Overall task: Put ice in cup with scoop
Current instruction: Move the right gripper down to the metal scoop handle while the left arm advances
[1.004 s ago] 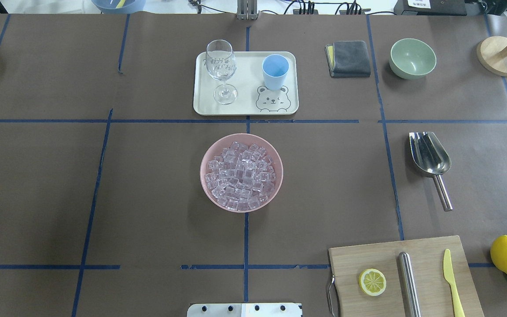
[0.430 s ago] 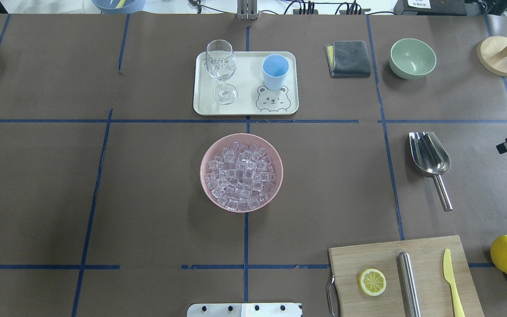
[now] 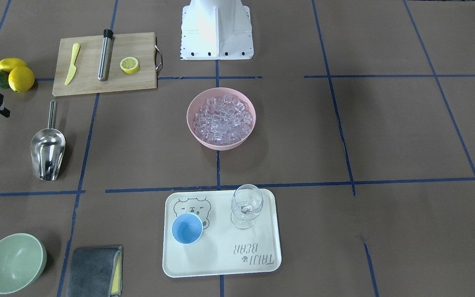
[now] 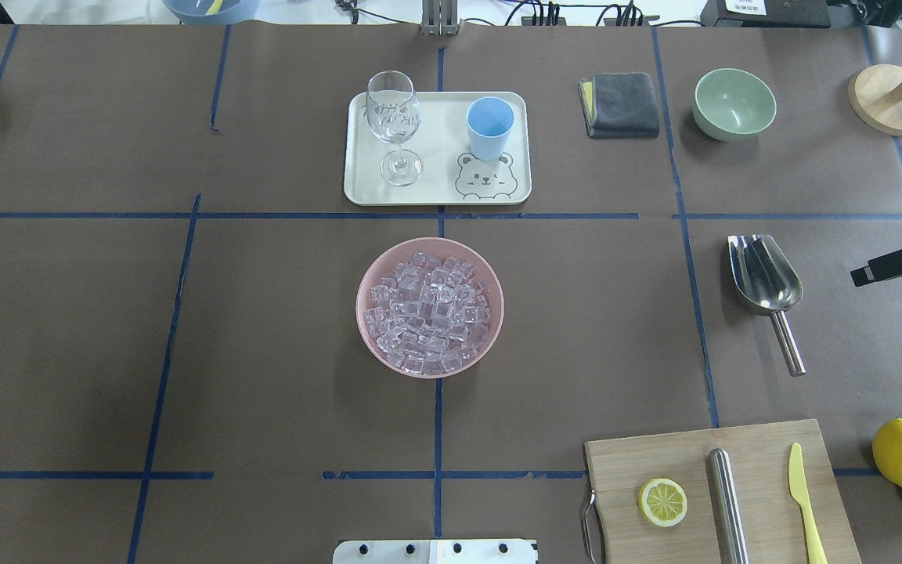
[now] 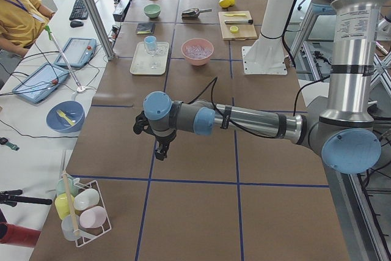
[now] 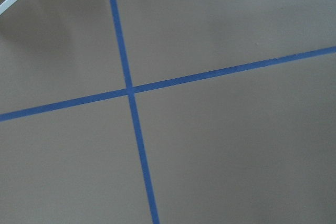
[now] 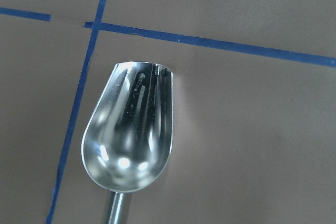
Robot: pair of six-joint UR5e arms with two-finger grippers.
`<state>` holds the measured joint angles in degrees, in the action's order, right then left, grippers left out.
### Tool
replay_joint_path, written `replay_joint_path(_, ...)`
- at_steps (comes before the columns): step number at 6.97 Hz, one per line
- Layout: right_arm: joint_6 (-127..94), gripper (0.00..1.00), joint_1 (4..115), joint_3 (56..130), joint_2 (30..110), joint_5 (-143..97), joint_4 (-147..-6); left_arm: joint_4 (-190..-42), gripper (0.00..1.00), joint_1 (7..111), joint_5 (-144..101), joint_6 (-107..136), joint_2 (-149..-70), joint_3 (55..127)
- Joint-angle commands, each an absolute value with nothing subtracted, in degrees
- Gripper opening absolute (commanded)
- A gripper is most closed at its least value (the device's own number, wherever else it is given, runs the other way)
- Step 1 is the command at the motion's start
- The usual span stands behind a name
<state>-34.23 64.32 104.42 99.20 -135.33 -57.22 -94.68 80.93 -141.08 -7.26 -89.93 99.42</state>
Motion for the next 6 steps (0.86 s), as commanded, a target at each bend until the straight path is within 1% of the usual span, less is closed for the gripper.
replay_joint_path(1, -44.53, 1.00, 59.18, 107.48, 99.23, -131.50, -56.78, -106.89, 1.00, 69.76, -141.07, -7.21, -91.13, 102.65)
replay_joint_path(2, -49.35, 1.00, 56.19, 109.32, 99.23, -129.48, -56.78, -117.58, 1.00, 66.74, -140.98, -6.77, -91.66, 101.96)
replay_joint_path(3, -54.88, 1.00, 51.72, 110.47, 99.40, -125.81, -56.78, -124.91, 1.00, 64.88, -140.63, -6.77, -91.76, 101.61)
replay_joint_path(4, -55.71, 1.00, 47.16, 111.44, 100.27, -120.55, -56.86, -128.63, 1.00, 62.78, -140.45, -6.77, -92.63, 101.51)
replay_joint_path(6, -58.97, 0.99, 40.73, 112.75, 103.25, -109.23, -56.78, -129.20, 1.00, 59.61, -136.09, -6.77, -97.10, 101.16)
